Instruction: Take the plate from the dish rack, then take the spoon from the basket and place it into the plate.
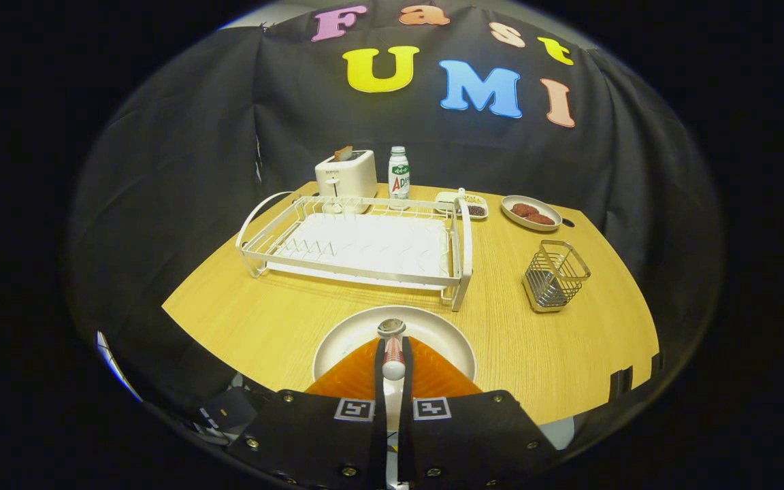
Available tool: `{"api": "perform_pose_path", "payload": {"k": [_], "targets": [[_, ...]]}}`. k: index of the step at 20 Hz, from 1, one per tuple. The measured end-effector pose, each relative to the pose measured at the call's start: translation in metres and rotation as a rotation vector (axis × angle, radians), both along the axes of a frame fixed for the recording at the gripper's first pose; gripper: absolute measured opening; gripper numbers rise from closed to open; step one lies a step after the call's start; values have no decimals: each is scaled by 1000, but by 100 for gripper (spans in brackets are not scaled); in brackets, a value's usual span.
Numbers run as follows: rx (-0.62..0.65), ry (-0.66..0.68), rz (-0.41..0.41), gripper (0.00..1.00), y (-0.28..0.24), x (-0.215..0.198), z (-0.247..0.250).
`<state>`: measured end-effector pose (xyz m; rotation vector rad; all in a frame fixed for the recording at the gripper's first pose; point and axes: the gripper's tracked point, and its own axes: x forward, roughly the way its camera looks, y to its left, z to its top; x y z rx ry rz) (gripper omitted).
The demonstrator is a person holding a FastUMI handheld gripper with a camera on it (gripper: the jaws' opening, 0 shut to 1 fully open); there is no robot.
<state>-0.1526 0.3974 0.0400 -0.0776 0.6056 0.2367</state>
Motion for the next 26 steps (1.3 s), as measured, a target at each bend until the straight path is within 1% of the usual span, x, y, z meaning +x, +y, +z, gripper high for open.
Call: {"api": "perform_pose_path", "payload": {"k": [4, 8, 11, 18, 19, 20, 23, 25, 26], "targets": [[3, 15, -26, 6, -5, 10, -9], [17, 29, -23, 7, -5, 14, -15], [11, 33, -14, 11, -3, 15, -17], [15, 45, -1, 14, 2, 13, -20], [19, 44, 1, 16, 2, 12, -18], [23, 43, 4, 21, 5, 12, -17], [21, 40, -5, 67, 3, 14, -16], [23, 31, -10, 67, 1, 16, -13], [25, 21, -14, 77, -1, 17, -10]]}}
